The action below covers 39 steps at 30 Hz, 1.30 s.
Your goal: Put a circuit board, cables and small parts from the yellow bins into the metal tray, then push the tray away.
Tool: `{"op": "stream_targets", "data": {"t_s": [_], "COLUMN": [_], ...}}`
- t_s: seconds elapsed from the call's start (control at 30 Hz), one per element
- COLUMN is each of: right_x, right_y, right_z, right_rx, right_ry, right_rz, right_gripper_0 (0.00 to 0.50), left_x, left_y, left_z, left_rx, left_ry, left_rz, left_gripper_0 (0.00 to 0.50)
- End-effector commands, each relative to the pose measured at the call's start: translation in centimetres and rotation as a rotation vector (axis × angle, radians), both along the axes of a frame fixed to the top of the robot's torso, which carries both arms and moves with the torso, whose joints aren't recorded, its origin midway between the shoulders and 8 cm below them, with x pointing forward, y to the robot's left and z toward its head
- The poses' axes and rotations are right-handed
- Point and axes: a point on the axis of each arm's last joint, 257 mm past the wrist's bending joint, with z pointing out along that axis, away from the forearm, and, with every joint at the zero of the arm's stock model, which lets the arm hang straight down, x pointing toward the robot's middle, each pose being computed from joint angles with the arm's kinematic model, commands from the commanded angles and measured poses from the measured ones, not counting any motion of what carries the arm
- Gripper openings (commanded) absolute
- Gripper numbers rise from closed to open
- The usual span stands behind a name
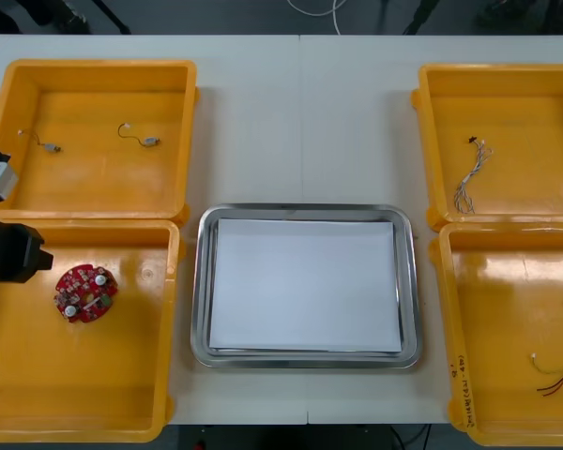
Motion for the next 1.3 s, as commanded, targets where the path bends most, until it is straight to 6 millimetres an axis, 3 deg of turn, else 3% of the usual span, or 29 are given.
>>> {"op": "stream_targets", "data": {"t_s": [0.03,0.7,1.3], "right_x": [-0.7,-7.4,-9.2], "right_y": [-0.9,-4.4,-3.8], "right_z": [0.4,-2.1,-6.0], "right_rx": [0.031,0.062,0.233], "right_ry": [-0.024,0.016,-0.018], "right_rz": [-0.064,-0.179,-0.389], "right_gripper_0": [0.43,0.431,0.429], "left_x": [-0.4,-0.6,2.1], "left_y": [-0.4,-2.0,-3.7], "left_z": [0.2,-3.0,-7.5], "left_rx": [-0.046,-0.092,-0.221], "left_ry": [0.013,0.059,0.072], "left_rz": [0.138,0.382,0.493], "left_gripper_0": [0.5,0.5,0.5]}}
